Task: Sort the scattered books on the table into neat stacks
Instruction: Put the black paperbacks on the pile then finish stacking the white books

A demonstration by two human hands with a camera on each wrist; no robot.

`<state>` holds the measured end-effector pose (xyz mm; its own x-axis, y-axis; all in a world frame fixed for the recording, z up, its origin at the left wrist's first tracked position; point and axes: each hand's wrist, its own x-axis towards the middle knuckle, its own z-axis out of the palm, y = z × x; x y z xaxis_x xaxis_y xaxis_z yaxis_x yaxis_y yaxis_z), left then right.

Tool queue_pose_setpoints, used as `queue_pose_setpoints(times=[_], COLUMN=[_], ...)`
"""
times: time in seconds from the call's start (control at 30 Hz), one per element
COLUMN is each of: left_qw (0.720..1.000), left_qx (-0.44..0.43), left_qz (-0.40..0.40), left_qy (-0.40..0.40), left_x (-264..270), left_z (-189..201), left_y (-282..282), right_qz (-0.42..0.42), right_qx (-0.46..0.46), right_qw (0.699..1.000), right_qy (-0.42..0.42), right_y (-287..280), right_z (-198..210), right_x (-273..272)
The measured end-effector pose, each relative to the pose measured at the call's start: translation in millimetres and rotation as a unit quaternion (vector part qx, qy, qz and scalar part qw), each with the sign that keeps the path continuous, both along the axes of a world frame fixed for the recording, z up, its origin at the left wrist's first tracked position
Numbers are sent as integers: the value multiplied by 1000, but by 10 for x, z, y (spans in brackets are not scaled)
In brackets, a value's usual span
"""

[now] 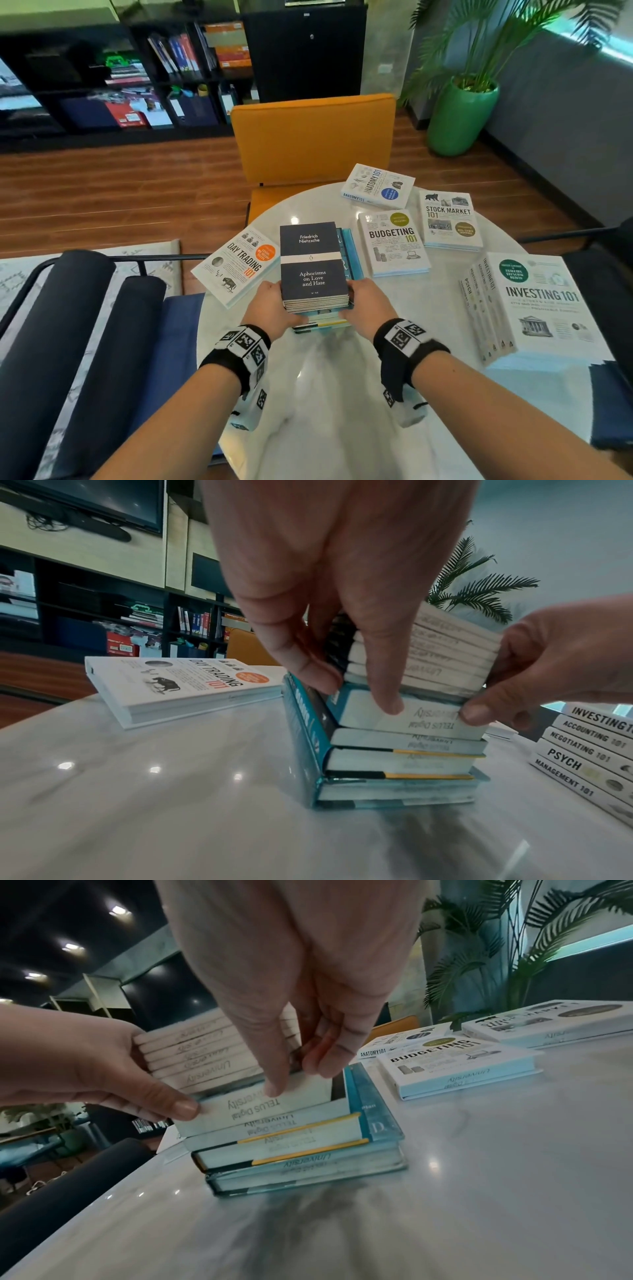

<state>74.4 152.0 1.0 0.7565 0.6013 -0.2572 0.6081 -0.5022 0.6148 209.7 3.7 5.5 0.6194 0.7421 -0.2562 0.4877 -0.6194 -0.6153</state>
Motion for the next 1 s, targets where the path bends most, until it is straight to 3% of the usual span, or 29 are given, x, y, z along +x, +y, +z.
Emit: queue_pose_setpoints(times=[0.4,1.0], left_qw=[997,993], left_qx=[-8,47], left_qz=[76,95], left_qy=[16,59], left_x=[-15,31], left_z=[9,95], left_y=[-87,-201], right_qz=[20,55], right_qx=[8,-32], right_qw=[1000,998], right_qy=[9,-17], right_y=[-54,-38], right_z=[36,96], right_x=[77,116])
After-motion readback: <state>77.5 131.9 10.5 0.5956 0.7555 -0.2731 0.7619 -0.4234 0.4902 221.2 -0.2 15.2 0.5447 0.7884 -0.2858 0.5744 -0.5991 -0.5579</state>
